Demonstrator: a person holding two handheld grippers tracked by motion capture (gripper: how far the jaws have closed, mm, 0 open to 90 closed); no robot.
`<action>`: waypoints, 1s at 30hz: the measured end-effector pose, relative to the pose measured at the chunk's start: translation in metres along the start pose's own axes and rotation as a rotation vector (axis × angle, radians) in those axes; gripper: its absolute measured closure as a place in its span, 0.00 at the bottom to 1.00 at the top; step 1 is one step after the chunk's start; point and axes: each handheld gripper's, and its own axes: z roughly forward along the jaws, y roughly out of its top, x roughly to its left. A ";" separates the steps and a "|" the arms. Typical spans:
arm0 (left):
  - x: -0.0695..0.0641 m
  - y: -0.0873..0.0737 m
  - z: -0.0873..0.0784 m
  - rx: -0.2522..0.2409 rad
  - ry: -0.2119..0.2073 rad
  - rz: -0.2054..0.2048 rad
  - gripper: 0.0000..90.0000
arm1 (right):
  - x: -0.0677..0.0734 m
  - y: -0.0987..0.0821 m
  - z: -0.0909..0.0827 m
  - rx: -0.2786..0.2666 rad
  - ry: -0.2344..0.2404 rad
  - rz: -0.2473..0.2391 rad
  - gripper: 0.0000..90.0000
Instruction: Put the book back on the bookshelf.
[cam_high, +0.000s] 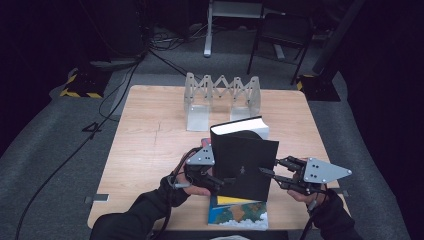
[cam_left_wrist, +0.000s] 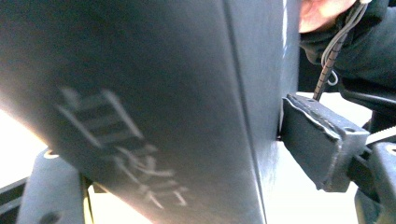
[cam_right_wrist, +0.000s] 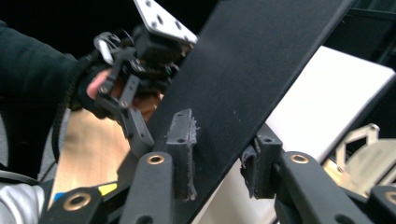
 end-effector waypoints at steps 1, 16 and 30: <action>0.000 0.001 0.000 -0.004 -0.001 0.003 0.27 | 0.000 -0.001 -0.001 0.005 -0.006 0.001 0.74; -0.005 0.010 -0.006 -0.031 0.002 0.091 0.47 | -0.007 -0.017 -0.016 0.101 -0.161 0.028 0.62; -0.012 0.012 -0.008 -0.023 -0.008 0.151 0.52 | -0.012 -0.049 0.005 0.235 -0.058 0.152 0.27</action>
